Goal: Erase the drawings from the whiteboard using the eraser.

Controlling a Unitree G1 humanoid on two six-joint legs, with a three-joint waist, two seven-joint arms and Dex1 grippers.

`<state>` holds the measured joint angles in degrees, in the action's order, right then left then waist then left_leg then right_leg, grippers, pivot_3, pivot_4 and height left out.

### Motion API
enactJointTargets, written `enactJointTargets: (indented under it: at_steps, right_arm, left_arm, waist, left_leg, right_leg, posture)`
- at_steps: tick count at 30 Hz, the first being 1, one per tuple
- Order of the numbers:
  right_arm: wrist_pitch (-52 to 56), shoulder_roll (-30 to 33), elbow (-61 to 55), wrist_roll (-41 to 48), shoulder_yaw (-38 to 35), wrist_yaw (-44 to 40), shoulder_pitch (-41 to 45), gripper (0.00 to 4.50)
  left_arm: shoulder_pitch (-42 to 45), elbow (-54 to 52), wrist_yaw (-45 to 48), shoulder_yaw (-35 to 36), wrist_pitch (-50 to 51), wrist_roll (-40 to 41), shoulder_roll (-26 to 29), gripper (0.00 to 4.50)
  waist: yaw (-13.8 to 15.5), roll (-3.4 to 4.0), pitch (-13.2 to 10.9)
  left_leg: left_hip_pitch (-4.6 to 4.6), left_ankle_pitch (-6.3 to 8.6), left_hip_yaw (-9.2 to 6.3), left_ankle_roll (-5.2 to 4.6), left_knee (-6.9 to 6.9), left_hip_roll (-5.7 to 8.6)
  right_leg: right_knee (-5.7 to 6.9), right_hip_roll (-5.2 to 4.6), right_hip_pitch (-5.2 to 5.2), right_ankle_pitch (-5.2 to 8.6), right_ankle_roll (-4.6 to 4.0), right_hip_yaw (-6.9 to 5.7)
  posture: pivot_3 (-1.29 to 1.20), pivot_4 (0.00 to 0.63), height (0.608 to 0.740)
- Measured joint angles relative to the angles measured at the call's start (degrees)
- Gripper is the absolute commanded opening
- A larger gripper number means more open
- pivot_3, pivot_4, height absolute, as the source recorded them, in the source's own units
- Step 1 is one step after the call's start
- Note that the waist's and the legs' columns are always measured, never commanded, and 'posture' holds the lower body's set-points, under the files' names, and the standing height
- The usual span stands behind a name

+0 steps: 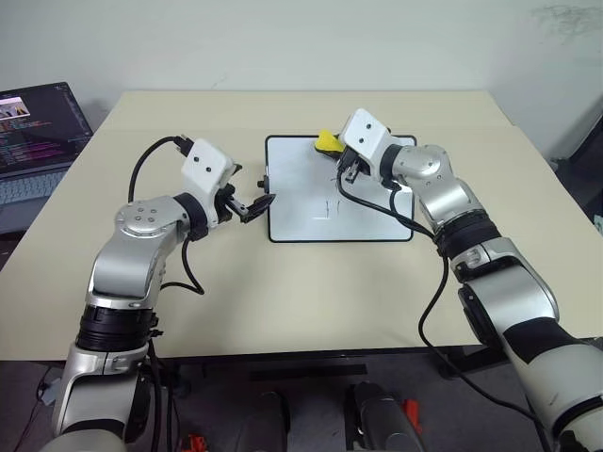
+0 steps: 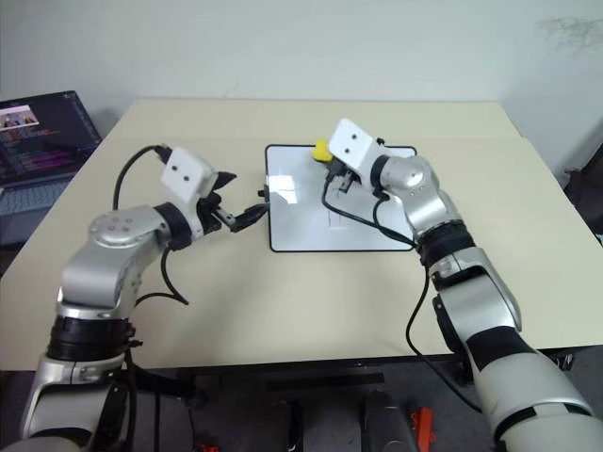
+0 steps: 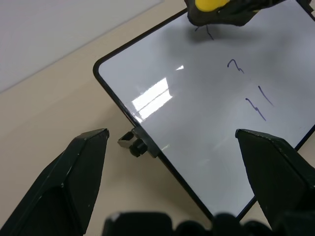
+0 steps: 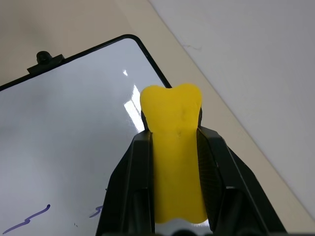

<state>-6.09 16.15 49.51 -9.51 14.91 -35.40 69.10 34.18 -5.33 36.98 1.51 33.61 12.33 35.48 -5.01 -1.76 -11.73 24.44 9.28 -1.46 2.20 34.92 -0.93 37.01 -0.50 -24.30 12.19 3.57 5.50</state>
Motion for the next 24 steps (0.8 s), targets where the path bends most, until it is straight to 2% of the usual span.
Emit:
enactJointTargets:
  at_steps: [15,24]
  right_arm:
    - [-2.9,-0.1,2.5,-3.7,0.0,1.7,2.0,0.86]
    - [-6.1,1.2,9.1,-7.2,0.2,4.3,4.5,0.86]
  left_arm:
    - [1.8,1.3,-0.3,-1.8,-0.1,-0.3,-2.1,4.50]
    - [1.8,1.2,-0.4,-2.3,0.2,-0.3,-2.6,4.50]
  waist:
    - [0.0,0.00,0.0]
    - [0.0,0.00,0.0]
  left_leg:
    - [0.00,0.00,0.01,0.00,0.00,0.00]
    - [0.00,0.00,0.01,0.00,0.00,0.01]
  right_leg:
    - [0.00,0.00,0.00,0.00,0.00,0.01]
    - [0.00,0.00,0.00,0.00,0.00,0.01]
  posture:
    - [0.00,0.150,0.740]
    - [0.00,0.150,0.740]
